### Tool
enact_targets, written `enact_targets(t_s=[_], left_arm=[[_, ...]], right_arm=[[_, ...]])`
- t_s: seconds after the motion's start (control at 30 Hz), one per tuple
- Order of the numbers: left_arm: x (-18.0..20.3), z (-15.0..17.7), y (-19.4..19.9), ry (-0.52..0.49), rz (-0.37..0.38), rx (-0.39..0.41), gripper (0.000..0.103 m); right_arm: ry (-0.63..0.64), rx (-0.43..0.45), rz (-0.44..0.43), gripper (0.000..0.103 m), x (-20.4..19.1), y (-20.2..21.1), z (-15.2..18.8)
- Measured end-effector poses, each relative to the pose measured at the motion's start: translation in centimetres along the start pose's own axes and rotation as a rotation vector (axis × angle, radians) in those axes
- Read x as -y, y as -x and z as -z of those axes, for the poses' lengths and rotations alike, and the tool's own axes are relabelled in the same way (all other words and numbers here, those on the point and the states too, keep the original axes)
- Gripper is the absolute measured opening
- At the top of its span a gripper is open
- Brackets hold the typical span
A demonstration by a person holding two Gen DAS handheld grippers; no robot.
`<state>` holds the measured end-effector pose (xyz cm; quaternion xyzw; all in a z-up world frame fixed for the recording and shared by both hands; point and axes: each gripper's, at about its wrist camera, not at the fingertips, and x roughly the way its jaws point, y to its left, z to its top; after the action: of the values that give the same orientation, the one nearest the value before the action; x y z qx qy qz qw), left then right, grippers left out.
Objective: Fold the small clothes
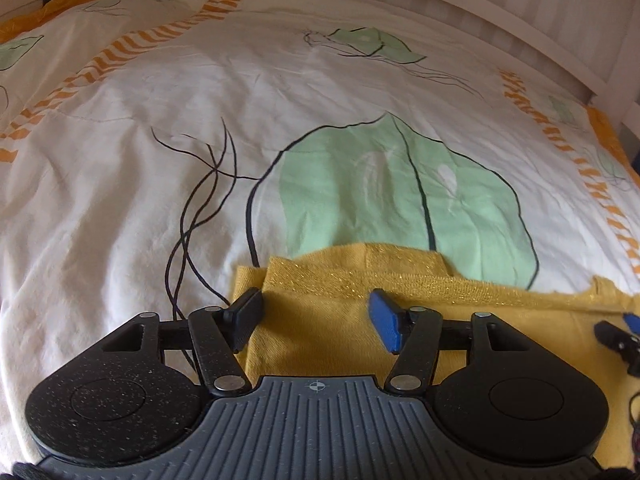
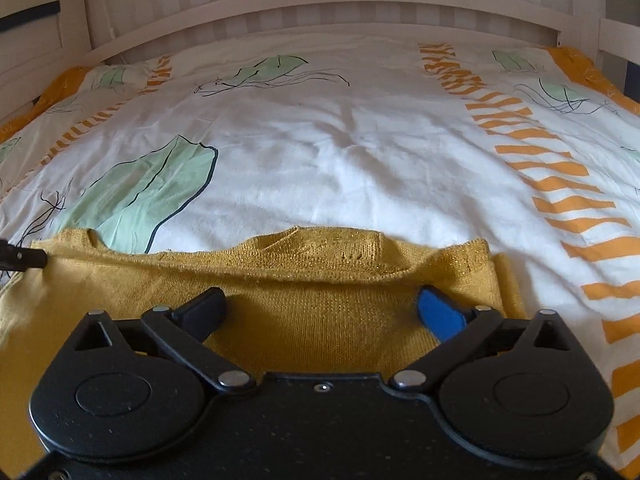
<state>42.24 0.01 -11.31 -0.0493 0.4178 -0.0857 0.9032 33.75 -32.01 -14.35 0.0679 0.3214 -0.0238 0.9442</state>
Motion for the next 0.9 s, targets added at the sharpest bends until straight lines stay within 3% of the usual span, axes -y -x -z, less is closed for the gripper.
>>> enact_targets(t_s=[0.13,0.3,0.53,0.8,0.9], left_arm=[[-0.4,-0.2,-0.7,0.044,0.005,-0.016,0.064],[0.4,-0.1,-0.7,0.018,-0.024,-0.016,0.066],[1.7,1.1,3.0,-0.002,-0.034,-0.015,0.066],[4.1,4.0,4.2,-0.096,-0.146,-0.124,0.068],[4.2,4.4,4.1,-0.107,-0.159,-0.115,0.072]], right_arm=[[-0.006,0.015,-0.001,0.103,0.1,-0.4,0.1],[-0.007,0.031,0.0,0.103,0.1,-0.5,0.4],[-0.014,0.037,-0.006,0.103,0.2,-0.5,0.5],[-0.009,0.038,-0.002,0.103,0.1,-0.6,0.5],[-0.007,0.037,0.0,0.103,0.1,-0.6,0.5]])
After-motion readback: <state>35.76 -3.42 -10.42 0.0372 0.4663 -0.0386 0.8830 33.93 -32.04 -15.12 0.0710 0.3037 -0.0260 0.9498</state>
